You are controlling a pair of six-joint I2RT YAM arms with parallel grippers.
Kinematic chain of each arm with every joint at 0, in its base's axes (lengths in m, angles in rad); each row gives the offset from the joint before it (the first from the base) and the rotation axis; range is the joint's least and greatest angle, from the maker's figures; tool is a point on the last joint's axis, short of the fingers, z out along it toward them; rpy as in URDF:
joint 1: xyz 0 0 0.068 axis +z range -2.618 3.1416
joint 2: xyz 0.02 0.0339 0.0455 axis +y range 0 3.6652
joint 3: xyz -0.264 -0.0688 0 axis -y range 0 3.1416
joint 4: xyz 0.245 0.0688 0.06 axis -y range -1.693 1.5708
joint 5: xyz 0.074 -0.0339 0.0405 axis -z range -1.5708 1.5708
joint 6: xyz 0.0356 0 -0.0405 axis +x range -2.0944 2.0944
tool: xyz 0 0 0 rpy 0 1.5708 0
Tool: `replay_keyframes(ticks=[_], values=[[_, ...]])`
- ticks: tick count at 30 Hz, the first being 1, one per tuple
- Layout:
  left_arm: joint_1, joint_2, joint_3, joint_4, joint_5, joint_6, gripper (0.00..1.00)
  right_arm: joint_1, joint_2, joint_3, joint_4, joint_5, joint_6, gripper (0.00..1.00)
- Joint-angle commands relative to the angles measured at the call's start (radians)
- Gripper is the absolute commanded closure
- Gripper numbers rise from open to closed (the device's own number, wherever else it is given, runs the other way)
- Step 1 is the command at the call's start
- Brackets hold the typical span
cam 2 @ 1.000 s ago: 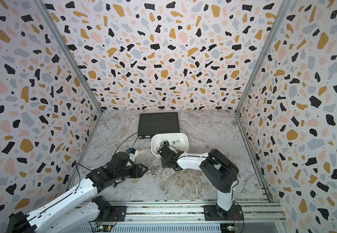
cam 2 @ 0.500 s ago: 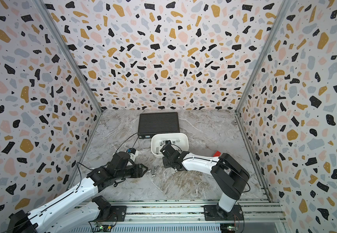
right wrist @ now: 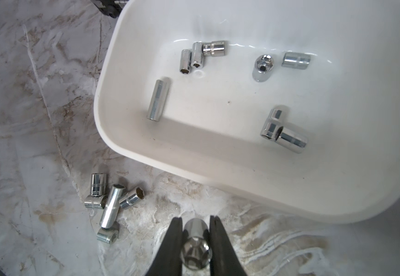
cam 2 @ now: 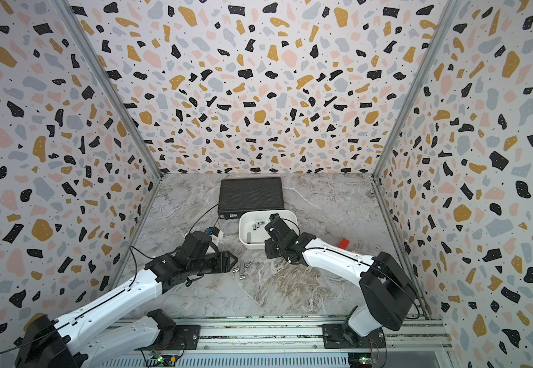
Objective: Put the socket on the desktop into the storage box
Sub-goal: Pick up the socket head at the center of the board, then place the socket head in the storage box.
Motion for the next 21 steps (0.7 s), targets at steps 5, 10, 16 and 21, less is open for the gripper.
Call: replay_keyframes(ticks=[5, 10, 16, 21], values=[[0.007, 0.101, 0.115, 0.051, -0.012, 0.009, 0.38, -0.088, 0.020, 0.132, -0.106, -0.071, -0.029, 0.83], [0.007, 0.168, 0.180, 0.034, -0.028, 0.020, 0.38, -0.138, 0.081, 0.212, -0.133, -0.100, -0.038, 0.83], [0.017, 0.232, 0.237, 0.023, -0.030, 0.024, 0.38, -0.189, 0.171, 0.307, -0.183, -0.115, -0.039, 0.83], [0.035, 0.274, 0.277, 0.003, -0.037, 0.027, 0.38, -0.226, 0.232, 0.356, -0.211, -0.111, -0.033, 0.83]])
